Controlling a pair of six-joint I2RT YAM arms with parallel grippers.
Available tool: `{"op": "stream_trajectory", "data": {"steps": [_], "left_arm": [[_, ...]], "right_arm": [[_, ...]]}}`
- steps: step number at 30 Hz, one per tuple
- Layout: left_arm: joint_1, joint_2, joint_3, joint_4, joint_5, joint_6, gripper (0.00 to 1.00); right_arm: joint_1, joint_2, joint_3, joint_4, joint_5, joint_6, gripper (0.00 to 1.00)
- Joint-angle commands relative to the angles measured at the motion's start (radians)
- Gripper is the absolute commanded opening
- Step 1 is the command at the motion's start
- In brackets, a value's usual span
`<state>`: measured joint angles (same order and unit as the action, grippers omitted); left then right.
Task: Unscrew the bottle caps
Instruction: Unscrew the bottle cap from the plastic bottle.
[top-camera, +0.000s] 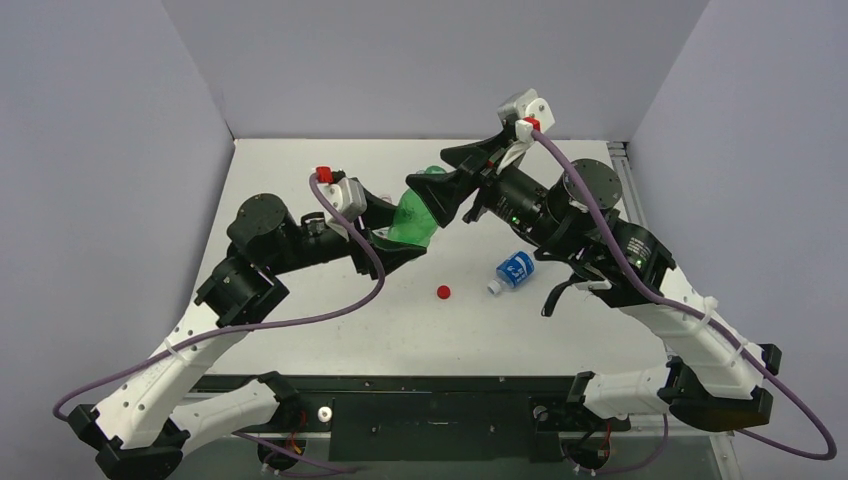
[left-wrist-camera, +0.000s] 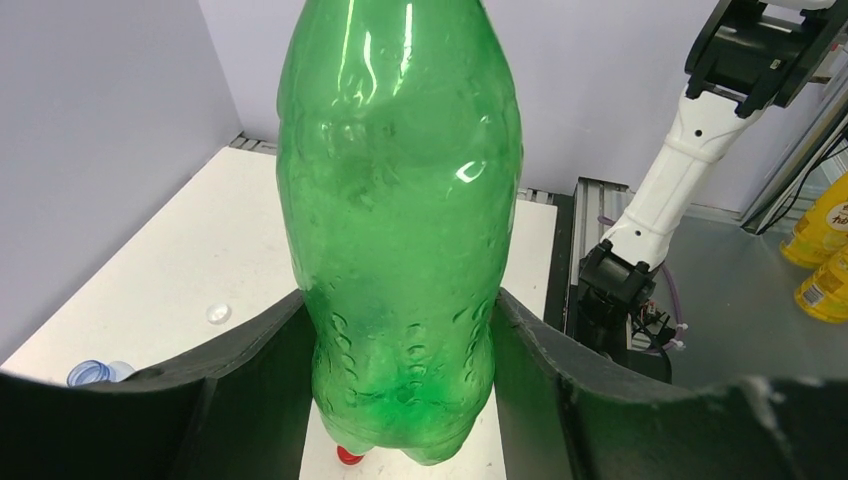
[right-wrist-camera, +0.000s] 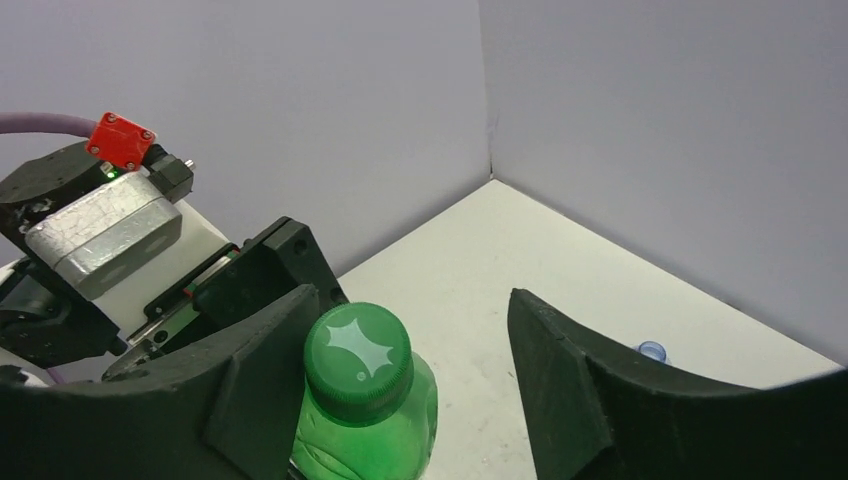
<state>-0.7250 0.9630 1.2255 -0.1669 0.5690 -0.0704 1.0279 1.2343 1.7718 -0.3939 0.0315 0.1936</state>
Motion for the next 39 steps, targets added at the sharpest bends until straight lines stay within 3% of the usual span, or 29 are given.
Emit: {"op": "stream_trajectory", "data": {"steps": [1, 4, 9, 13, 15, 16, 17, 18, 23, 26, 28, 29, 31, 33, 35, 39], "left_arm": [[-0.006, -0.017, 0.0, 0.063, 0.002, 0.001, 0.0], [-0.006, -0.013, 0.0, 0.067, 0.005, 0.0, 0.0], [-0.007, -0.01, -0.002, 0.072, 0.003, 0.001, 0.0], [-0.007, -0.012, -0.009, 0.087, -0.006, -0.016, 0.0], [-0.006, -0.011, -0.013, 0.121, -0.014, -0.057, 0.37], [-0.007, -0.01, -0.014, 0.133, -0.022, -0.076, 0.83], [-0.007, -0.005, -0.012, 0.147, -0.024, -0.105, 0.98], [-0.007, -0.001, -0.004, 0.17, -0.022, -0.112, 0.99], [-0.006, 0.029, 0.017, 0.209, 0.0, -0.079, 0.97], [-0.008, 0.032, 0.022, 0.214, 0.021, -0.043, 0.84], [-0.009, 0.035, 0.027, 0.211, 0.051, -0.028, 0.7], [-0.011, 0.033, 0.026, 0.206, 0.073, -0.003, 0.53], [-0.015, 0.028, 0.013, 0.189, 0.081, 0.015, 0.31], [-0.015, 0.023, 0.005, 0.172, 0.084, 0.016, 0.21], [-0.011, 0.018, 0.0, 0.179, 0.088, -0.015, 0.16], [-0.003, 0.022, 0.003, 0.264, 0.162, -0.187, 0.01]], "right_arm": [[-0.005, 0.011, 0.031, -0.042, 0.07, -0.011, 0.61], [-0.003, 0.019, 0.041, -0.047, 0.047, -0.01, 0.47], [-0.014, 0.026, 0.055, -0.051, -0.006, 0.005, 0.06], [-0.024, 0.028, 0.048, -0.042, -0.07, 0.019, 0.0], [-0.025, 0.026, 0.034, -0.022, -0.084, 0.03, 0.0], [-0.025, 0.03, 0.026, -0.012, -0.087, 0.035, 0.0], [-0.022, 0.034, 0.023, -0.007, -0.084, 0.043, 0.0], [-0.016, 0.041, 0.021, -0.003, -0.081, 0.046, 0.0], [0.027, 0.061, 0.025, 0.0, -0.008, 0.021, 0.0], [0.047, 0.065, 0.029, -0.001, 0.025, 0.013, 0.0], [0.049, 0.068, 0.031, 0.0, 0.037, 0.017, 0.0], [0.049, 0.067, 0.03, 0.008, 0.04, 0.018, 0.0], [0.049, 0.062, 0.024, 0.022, 0.031, 0.019, 0.0], [0.044, 0.057, 0.019, 0.03, 0.001, 0.012, 0.0], [0.027, 0.049, 0.009, 0.037, -0.089, 0.0, 0.0], [-0.077, 0.018, -0.059, 0.12, -0.549, 0.026, 0.0]]}}
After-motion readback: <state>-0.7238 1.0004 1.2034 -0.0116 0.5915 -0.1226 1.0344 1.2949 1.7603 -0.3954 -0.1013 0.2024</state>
